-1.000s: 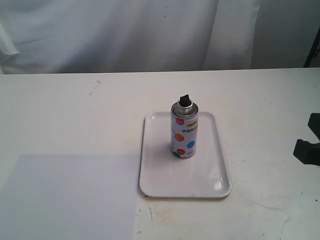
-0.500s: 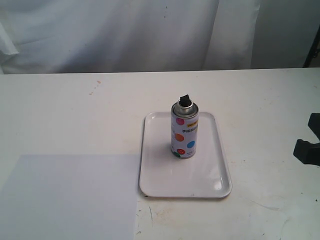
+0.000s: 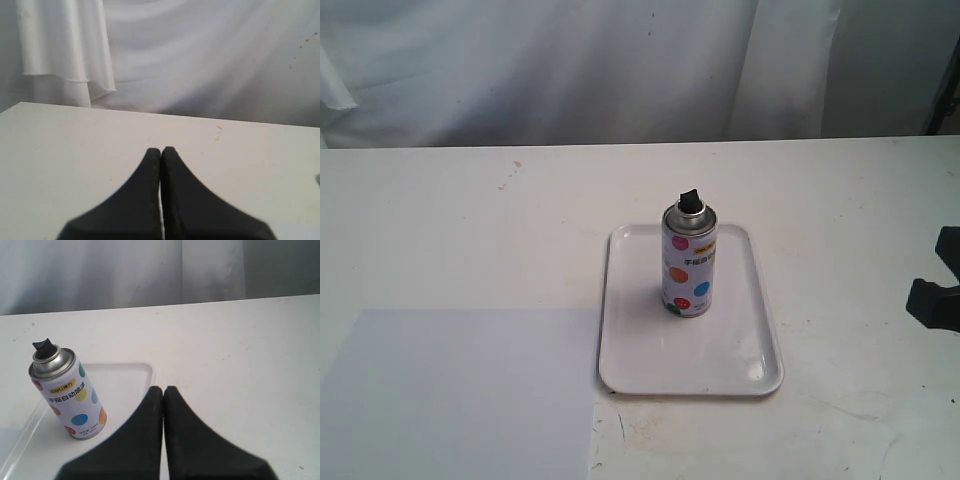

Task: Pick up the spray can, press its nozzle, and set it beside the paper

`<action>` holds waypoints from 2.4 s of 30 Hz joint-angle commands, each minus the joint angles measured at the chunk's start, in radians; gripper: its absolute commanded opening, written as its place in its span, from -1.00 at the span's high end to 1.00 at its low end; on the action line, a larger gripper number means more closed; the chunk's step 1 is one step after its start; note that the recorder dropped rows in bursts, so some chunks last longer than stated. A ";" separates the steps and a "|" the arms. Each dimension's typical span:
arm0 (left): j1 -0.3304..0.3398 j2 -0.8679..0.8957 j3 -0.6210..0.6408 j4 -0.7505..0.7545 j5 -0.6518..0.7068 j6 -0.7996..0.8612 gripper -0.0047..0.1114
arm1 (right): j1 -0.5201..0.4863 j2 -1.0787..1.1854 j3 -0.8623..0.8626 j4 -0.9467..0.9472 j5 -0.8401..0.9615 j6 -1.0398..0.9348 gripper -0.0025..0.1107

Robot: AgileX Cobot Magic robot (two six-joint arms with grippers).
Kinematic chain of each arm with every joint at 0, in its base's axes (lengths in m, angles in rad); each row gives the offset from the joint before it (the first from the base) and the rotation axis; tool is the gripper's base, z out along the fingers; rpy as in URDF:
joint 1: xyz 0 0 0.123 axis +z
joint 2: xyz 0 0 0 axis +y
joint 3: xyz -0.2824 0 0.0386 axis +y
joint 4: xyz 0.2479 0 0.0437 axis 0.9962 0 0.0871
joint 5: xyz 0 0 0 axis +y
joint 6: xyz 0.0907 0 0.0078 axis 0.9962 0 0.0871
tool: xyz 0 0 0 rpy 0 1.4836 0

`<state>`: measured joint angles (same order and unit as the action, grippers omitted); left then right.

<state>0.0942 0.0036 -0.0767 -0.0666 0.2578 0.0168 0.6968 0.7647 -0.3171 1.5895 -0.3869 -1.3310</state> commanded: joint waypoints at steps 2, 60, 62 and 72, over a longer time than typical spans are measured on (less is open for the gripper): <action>-0.048 -0.004 0.067 0.022 0.009 -0.043 0.92 | 0.001 -0.006 0.000 -0.004 -0.004 0.000 0.96; -0.064 -0.004 0.077 0.002 0.027 -0.041 0.92 | -0.016 -0.068 0.000 -0.004 -0.001 0.000 0.96; -0.064 -0.004 0.077 0.002 0.027 -0.041 0.92 | -0.041 -0.119 0.000 0.000 -0.001 0.000 0.96; -0.064 -0.004 0.077 0.002 0.027 -0.041 0.92 | -0.288 -0.305 0.004 0.155 -0.001 -0.068 0.96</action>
<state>0.0352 0.0036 -0.0050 -0.0539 0.2912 -0.0243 0.4702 0.4995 -0.3171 1.7220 -0.3848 -1.3584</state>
